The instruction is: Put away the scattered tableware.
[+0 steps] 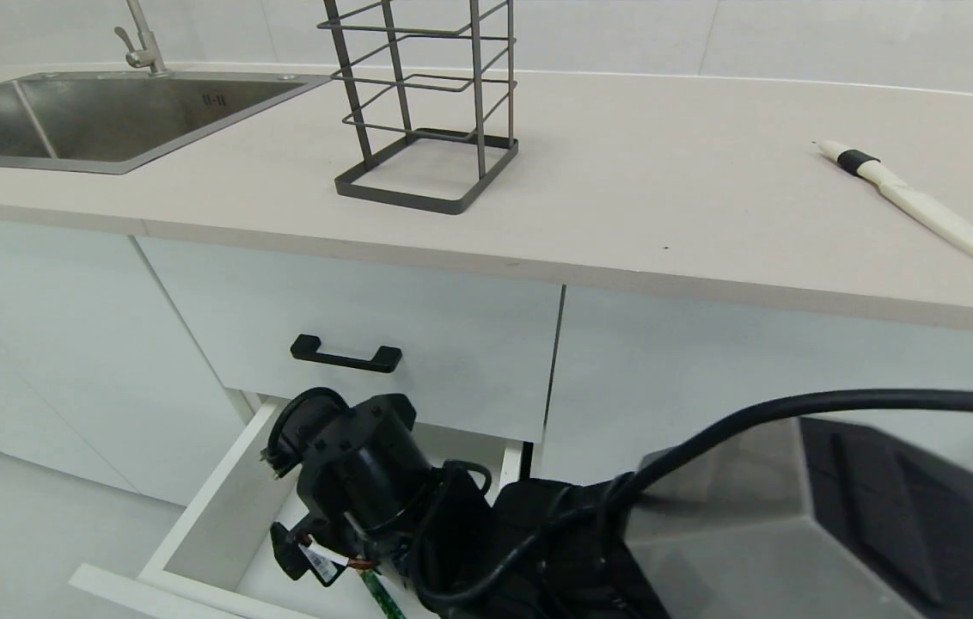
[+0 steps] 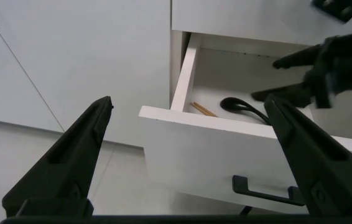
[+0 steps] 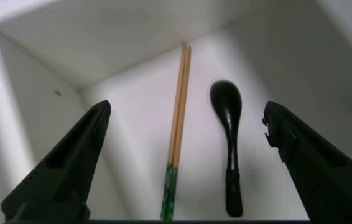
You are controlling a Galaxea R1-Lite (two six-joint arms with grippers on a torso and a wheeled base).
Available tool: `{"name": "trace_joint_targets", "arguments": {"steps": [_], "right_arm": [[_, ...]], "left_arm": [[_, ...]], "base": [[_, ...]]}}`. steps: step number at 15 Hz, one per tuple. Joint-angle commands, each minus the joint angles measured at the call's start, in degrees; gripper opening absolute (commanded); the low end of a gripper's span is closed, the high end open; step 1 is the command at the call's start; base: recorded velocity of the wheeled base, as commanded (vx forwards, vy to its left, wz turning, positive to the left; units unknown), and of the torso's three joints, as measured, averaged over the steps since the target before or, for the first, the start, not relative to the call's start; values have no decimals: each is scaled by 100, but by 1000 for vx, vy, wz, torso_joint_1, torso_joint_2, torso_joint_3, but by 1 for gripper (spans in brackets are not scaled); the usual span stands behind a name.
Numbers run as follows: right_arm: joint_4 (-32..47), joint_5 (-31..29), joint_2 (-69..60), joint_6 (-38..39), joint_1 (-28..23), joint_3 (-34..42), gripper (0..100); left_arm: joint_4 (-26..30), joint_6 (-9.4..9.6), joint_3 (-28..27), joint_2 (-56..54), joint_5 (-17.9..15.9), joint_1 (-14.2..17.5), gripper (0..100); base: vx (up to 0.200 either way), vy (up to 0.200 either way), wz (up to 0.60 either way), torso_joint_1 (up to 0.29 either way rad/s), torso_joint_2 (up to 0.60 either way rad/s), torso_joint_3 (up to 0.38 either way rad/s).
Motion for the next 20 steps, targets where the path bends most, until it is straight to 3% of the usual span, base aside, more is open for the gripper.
{"name": "trace_joint_targets", "arguments": {"steps": [1,3,4,5,9,14,17,20], "right_arm": [[-1099,82,-1188,-7,59,1412,100],[-2312,100,-1777,-51,164,2669,100],[-2312,100,-1777,-51,164,2669,100],[-2462,196,-2568,-121,68,3592,100],[-2629,671,-4167,-358,-460,4989,100],[-2655,829,-5943,-358,-609,6369,100],[-2488,1251,-8008,-543,-1400,7503,100],[-1855,1638,-9977,-965,-2587,7617,100]], "left_arm": [[-1,-2,1,9,0,1,100],[-1,-2,1,9,0,1,100],[-1,-2,1,9,0,1,100],[-1,-2,1,9,0,1,100],[-1,-2,1,9,0,1,100],[-1,7,1,9,0,1,100],[-1,-2,1,9,0,1,100],[-1,7,-8,9,-53,1,100]], "base": [[0,0,0,0,0,0],[0,0,0,0,0,0],[0,0,0,0,0,0],[0,0,0,0,0,0],[0,0,0,0,0,0],[0,0,0,0,0,0],[0,0,0,0,0,0],[0,0,0,0,0,0]]}}
